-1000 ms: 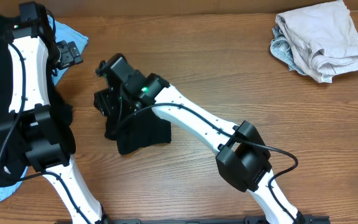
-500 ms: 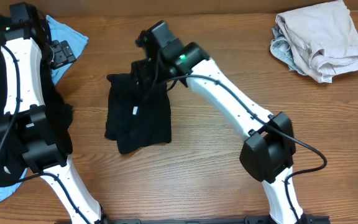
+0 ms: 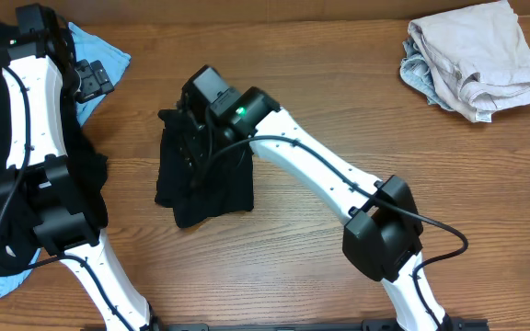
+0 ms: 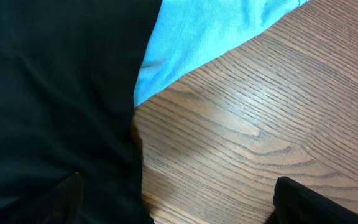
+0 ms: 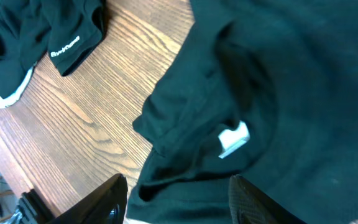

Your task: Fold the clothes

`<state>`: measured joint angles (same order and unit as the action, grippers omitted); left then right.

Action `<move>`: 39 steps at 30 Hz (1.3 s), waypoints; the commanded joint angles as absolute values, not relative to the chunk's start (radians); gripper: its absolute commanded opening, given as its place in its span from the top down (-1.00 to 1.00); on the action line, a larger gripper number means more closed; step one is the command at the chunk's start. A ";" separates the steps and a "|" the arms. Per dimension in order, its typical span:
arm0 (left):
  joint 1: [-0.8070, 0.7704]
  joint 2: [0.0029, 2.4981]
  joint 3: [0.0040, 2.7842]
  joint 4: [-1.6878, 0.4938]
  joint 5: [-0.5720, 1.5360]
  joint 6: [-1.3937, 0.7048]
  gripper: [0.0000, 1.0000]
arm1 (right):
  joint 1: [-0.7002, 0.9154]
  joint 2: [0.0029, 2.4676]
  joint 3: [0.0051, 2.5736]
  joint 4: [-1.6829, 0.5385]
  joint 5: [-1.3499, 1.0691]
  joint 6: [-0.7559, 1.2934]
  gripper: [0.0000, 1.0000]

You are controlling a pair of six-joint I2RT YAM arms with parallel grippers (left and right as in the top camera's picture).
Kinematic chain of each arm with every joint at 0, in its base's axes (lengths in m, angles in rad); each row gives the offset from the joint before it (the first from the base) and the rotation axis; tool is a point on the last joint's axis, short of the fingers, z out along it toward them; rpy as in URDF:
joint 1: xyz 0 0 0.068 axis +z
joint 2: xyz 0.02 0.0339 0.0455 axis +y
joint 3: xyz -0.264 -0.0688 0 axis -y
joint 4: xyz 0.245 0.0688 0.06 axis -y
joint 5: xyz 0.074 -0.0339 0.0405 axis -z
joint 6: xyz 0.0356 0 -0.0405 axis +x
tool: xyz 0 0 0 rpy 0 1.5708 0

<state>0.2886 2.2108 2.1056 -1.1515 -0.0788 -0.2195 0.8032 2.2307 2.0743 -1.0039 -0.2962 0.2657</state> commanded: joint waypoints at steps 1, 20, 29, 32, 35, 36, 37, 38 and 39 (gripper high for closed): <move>0.288 2.204 2.113 -1.153 -0.069 -0.240 -1.00 | 0.810 2.269 2.061 -0.985 -0.227 0.306 -0.09; 0.288 2.204 2.113 -1.153 -0.069 -0.240 -1.00 | 0.813 2.394 2.061 -0.899 -0.231 0.394 0.58; 0.288 2.204 2.113 -1.150 -0.070 -0.239 -1.00 | 0.842 2.390 2.179 -0.980 -0.263 0.356 0.92; 0.288 2.204 2.113 -1.150 -0.070 -0.239 -1.00 | 0.873 2.390 2.263 -1.005 -0.266 0.352 0.92; 0.288 2.204 2.113 -1.150 -0.070 -0.239 -1.00 | 0.912 2.390 2.291 -0.992 -0.286 0.352 0.92; 0.288 2.204 2.113 -1.150 -0.070 -0.239 -1.00 | 0.925 2.391 2.290 -0.988 -0.295 0.352 0.92; 0.288 2.204 2.113 -1.150 -0.070 -0.239 -1.00 | 0.934 2.391 2.290 -0.989 -0.298 0.352 0.92; 0.288 2.204 2.113 -1.150 -0.070 -0.239 -1.00 | 0.945 2.391 2.290 -0.990 -0.298 0.352 0.92; 0.288 2.204 2.113 -1.150 -0.070 -0.239 -1.00 | 0.953 2.391 2.290 -0.990 -0.299 0.346 0.92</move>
